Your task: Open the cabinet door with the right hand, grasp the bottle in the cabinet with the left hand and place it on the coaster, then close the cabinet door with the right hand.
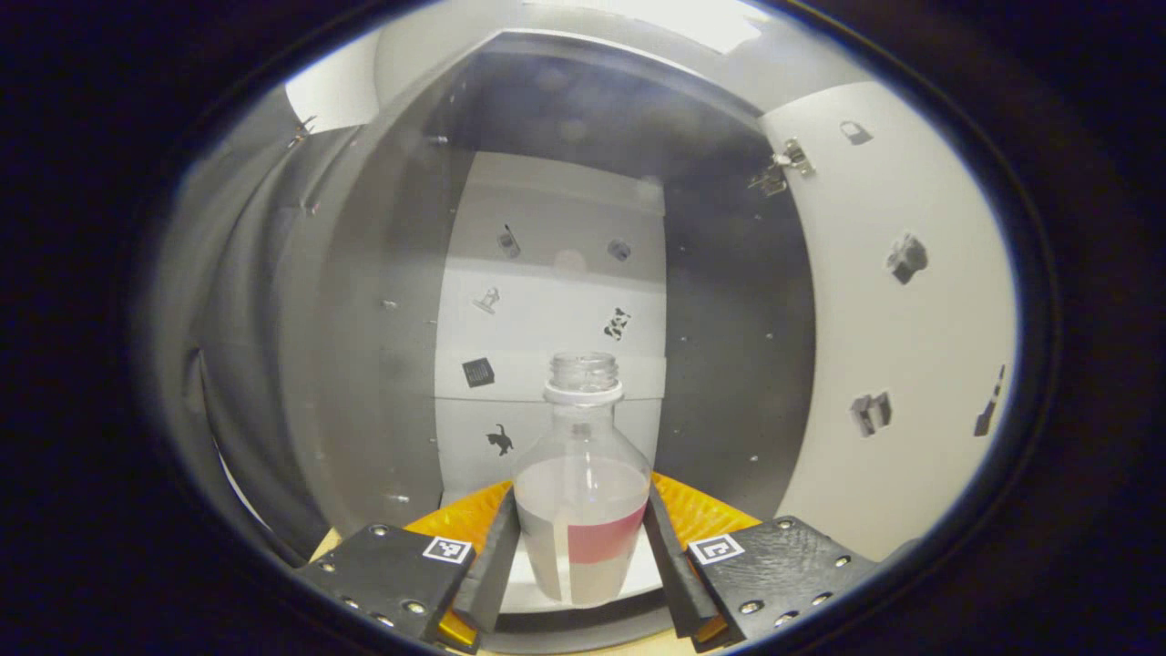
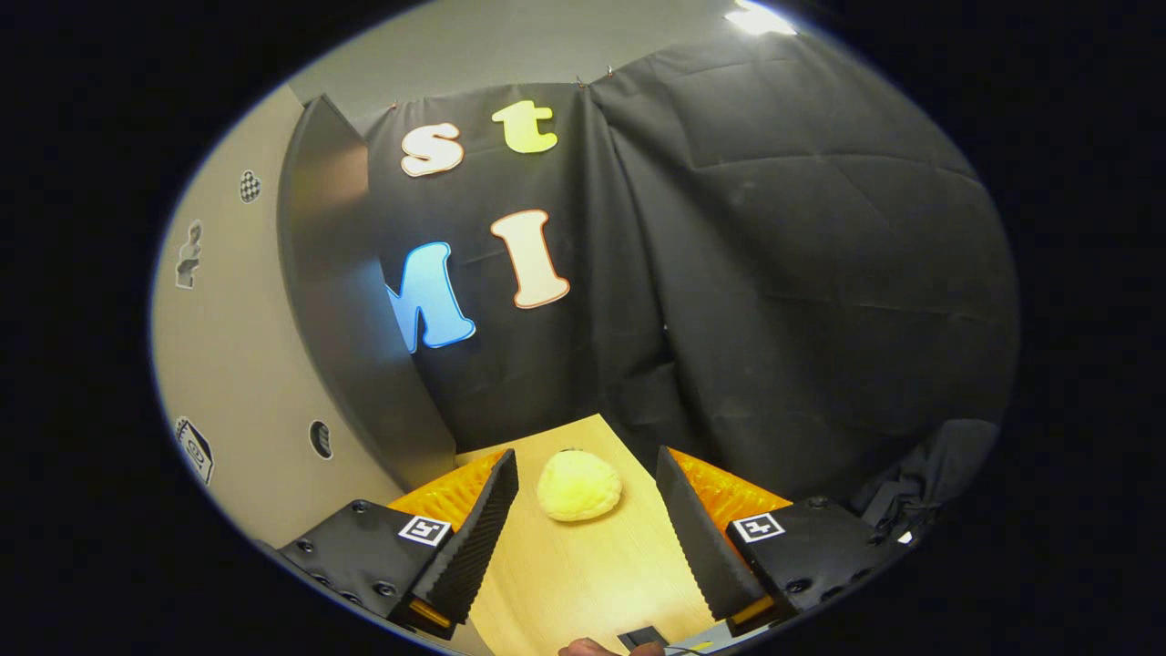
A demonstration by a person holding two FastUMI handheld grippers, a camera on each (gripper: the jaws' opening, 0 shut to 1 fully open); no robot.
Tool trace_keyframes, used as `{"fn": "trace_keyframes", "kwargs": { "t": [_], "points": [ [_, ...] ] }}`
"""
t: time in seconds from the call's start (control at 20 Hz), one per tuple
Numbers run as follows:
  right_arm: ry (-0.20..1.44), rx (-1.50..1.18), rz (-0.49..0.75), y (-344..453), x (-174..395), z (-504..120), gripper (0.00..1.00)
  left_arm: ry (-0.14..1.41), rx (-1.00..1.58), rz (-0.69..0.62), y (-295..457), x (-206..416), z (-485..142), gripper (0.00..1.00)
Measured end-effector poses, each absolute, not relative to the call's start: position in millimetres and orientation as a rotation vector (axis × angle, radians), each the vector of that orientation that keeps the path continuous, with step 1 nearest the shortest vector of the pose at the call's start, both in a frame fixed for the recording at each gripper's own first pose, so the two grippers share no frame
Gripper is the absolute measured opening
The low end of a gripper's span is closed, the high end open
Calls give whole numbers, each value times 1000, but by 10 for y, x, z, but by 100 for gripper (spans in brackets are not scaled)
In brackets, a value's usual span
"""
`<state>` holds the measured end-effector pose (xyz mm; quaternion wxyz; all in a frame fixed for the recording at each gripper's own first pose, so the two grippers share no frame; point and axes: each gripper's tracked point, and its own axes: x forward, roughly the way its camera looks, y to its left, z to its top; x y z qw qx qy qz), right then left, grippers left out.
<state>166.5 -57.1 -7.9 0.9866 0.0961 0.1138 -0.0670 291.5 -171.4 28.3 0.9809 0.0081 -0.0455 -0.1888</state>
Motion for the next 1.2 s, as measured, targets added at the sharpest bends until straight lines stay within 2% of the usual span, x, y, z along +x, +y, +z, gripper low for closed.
{"fn": "trace_keyframes", "kwargs": {
  "t": [0.1, 0.45, 0.85, 1.2],
  "points": [
    [219, 183, -116, -515, 1558, -46, 97, -92, 10, -368, -1544, 2613, 267, 70],
    [193, 173, -55, -317, 1153, 60, 96, -128, 104, -261, -807, 1545, -20, 70],
    [145, 170, -6, -169, 724, 238, 96, -67, 199, -207, -376, 851, -1305, 70],
    [83, 90, 3, -46, 297, 406, 96, -4, 27, -198, -374, 591, -2301, 71]
  ]
}}
